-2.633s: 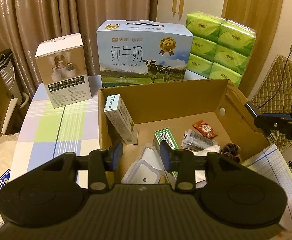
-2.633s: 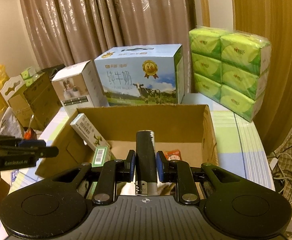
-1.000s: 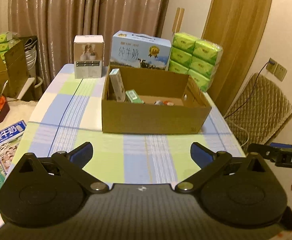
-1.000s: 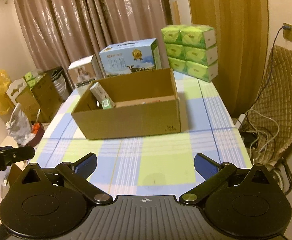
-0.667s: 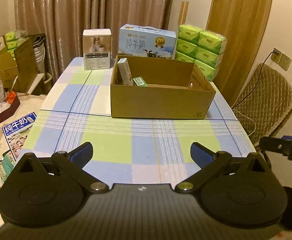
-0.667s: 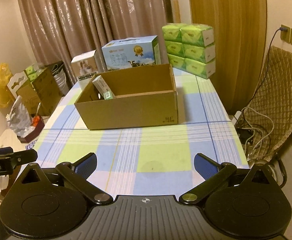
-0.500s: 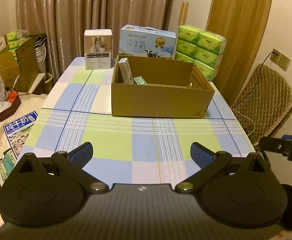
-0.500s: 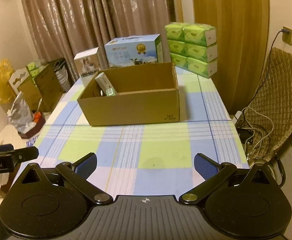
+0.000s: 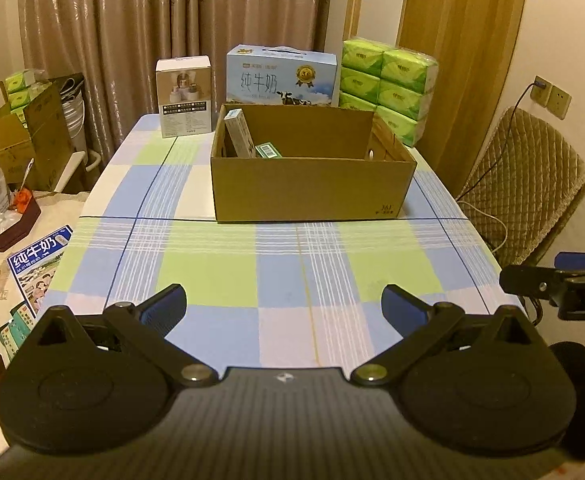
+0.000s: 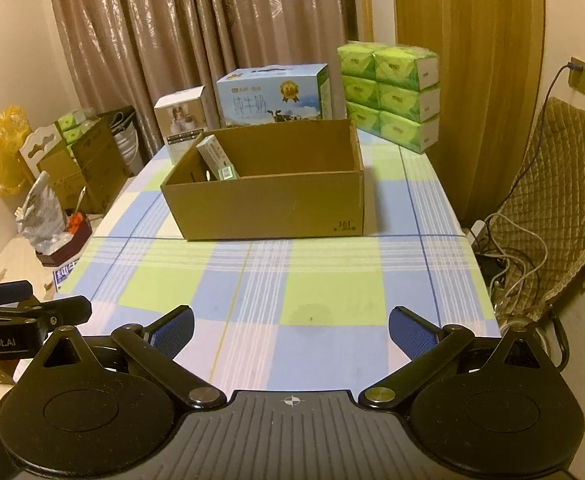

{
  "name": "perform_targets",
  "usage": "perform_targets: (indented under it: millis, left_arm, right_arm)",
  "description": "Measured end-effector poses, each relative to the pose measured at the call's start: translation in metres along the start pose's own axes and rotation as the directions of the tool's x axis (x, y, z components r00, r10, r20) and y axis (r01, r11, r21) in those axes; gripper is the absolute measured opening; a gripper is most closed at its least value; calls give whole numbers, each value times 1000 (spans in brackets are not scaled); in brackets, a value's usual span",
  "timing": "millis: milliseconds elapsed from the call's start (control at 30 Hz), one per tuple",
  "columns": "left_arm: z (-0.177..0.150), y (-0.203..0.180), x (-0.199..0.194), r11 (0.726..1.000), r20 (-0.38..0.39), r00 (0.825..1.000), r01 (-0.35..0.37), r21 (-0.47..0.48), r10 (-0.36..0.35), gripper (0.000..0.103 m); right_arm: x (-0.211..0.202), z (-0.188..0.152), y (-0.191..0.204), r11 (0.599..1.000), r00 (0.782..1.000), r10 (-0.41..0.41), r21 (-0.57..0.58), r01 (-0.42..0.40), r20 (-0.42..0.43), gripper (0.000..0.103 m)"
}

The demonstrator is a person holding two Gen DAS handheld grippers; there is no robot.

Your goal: Organize objects

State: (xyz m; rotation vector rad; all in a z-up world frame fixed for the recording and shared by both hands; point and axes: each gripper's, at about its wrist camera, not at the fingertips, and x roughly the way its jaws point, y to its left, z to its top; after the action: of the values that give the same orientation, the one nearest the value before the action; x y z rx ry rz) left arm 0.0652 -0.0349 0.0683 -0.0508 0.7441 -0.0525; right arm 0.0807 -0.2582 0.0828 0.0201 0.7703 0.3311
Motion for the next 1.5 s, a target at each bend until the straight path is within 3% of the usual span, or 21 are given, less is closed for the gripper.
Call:
perform_targets:
  millis: [1500]
  left_arm:
    - [-3,-2,7,1000,-4,1000,0,-2,0,102]
  right_arm:
    - [8,-8,-2,1000,1000,4,22,-4,-17,101]
